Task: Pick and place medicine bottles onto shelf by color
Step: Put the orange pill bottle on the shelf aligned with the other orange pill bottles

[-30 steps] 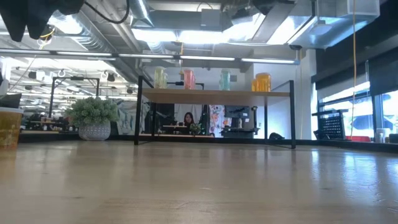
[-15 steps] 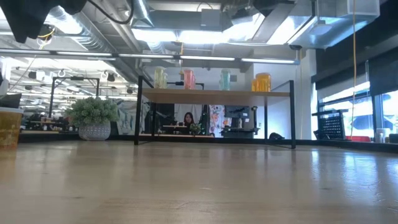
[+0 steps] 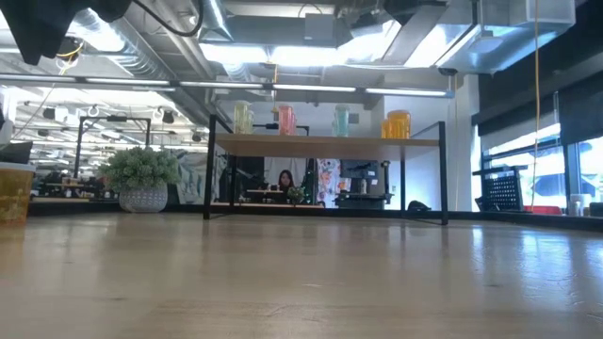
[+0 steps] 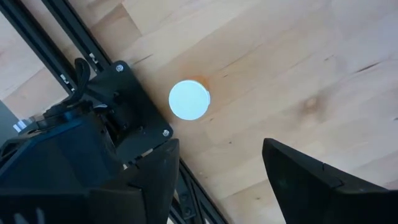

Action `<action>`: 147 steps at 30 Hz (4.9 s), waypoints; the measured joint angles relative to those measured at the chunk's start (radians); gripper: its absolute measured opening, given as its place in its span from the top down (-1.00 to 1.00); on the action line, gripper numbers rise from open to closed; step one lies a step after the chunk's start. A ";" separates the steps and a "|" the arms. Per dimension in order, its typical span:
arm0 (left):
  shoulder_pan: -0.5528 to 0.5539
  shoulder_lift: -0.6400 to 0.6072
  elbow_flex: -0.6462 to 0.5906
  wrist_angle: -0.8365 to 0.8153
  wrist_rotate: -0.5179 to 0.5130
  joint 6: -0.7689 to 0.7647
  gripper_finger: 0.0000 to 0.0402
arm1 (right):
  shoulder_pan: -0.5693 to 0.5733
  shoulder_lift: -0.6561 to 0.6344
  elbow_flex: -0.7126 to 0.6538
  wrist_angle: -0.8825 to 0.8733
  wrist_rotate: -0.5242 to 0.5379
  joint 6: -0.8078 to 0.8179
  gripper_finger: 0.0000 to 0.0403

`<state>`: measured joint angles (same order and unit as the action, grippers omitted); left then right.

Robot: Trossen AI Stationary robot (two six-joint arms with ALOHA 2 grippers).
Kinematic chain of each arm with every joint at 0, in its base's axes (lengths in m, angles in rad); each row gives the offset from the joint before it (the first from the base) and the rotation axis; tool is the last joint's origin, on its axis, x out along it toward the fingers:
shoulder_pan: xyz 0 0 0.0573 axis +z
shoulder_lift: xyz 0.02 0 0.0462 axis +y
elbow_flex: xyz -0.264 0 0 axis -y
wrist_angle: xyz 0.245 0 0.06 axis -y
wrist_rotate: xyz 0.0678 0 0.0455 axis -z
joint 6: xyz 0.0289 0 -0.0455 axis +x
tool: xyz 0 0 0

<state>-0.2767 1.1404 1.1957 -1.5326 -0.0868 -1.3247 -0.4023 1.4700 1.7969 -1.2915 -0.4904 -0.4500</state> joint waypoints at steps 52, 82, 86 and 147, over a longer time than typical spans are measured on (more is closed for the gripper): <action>-0.029 0.000 -0.389 0.258 0.014 0.216 -0.67 | 0.000 0.001 0.000 0.000 0.001 0.000 0.17; -0.010 0.000 -0.534 0.418 -0.058 0.288 -0.67 | 0.000 0.001 0.000 0.008 0.001 0.000 0.17; -0.002 0.007 -0.534 0.419 -0.054 0.288 -0.67 | 0.000 0.001 0.000 0.009 0.001 0.000 0.17; 0.082 0.024 -0.169 0.528 -0.045 0.469 0.01 | 0.000 0.001 0.000 0.011 0.001 0.000 0.17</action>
<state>-0.1947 1.1647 1.0269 -1.0044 -0.1320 -0.8552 -0.4026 1.4708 1.7969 -1.2805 -0.4896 -0.4496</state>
